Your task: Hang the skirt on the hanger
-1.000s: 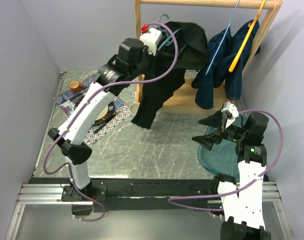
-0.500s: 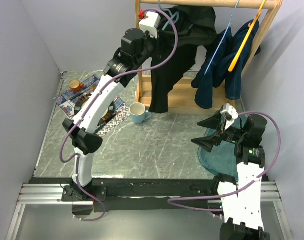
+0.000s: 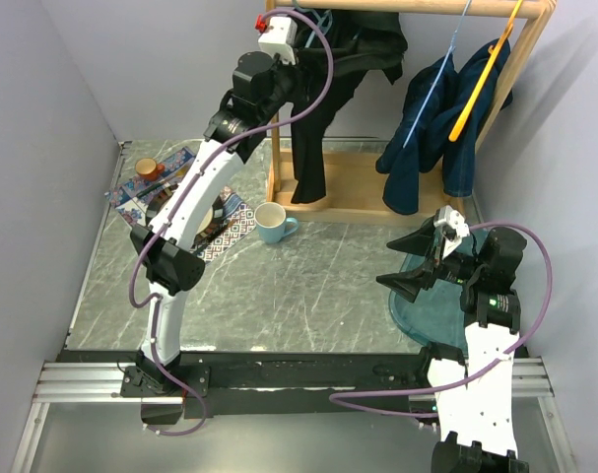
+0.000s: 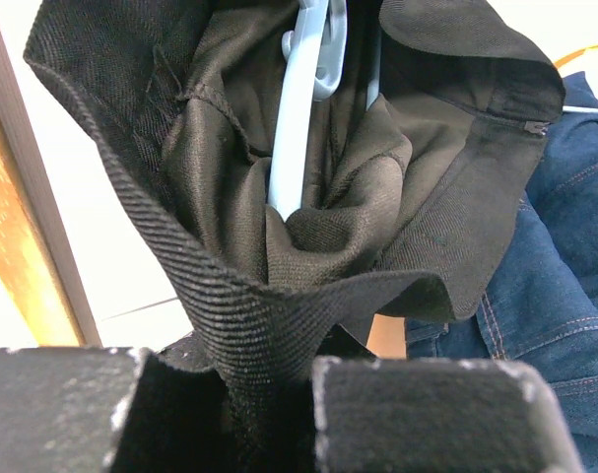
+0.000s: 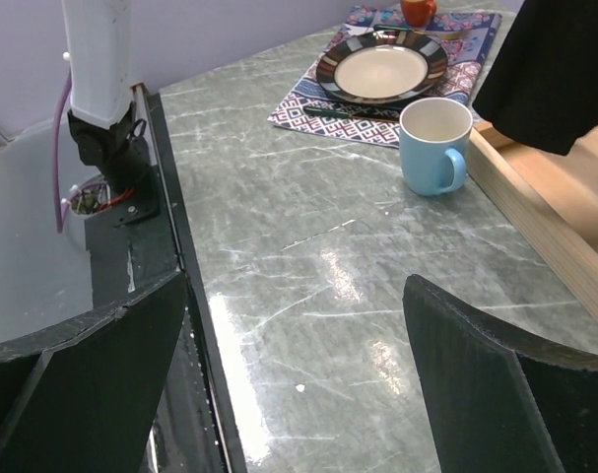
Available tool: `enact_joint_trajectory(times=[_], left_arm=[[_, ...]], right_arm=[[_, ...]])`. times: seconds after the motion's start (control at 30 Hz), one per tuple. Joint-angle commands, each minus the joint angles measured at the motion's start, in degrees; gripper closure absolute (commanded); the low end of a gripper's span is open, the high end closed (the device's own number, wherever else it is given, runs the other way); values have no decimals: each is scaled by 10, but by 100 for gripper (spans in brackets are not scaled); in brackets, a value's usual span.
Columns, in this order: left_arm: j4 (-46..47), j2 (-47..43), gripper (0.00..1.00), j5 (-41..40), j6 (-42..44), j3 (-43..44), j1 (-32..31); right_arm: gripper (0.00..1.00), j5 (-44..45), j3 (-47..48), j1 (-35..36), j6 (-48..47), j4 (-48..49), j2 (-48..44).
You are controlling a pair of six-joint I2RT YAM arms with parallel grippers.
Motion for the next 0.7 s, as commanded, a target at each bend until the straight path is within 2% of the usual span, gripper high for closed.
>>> enact_joint_trajectory(times=[0.0, 0.1, 0.3, 0.4, 0.43, 0.5, 0.63, 0.67], left_arm=[[83, -16, 99, 21, -23, 10, 3], [70, -40, 99, 33, -22, -28, 3], [33, -93, 84, 38, -15, -80, 1], [18, -118, 70, 47, -12, -97, 0], [13, -129, 58, 48, -13, -99, 0], [5, -144, 49, 60, -13, -107, 0], [-9, -211, 22, 57, -13, -143, 2], [-8, -226, 19, 58, -11, -170, 2]], right_arm=[[2, -14, -6, -2, 9, 25, -6], [2, -14, -6, -1, 9, 25, -7], [2, -12, -7, -2, 9, 27, -10], [2, -12, -7, -1, 9, 28, -14], [2, -12, -8, -1, 8, 28, -15], [2, -8, -8, -2, 2, 24, -17], [2, 20, -1, -2, -26, -1, -21], [2, 28, 5, -4, -36, -12, -23]])
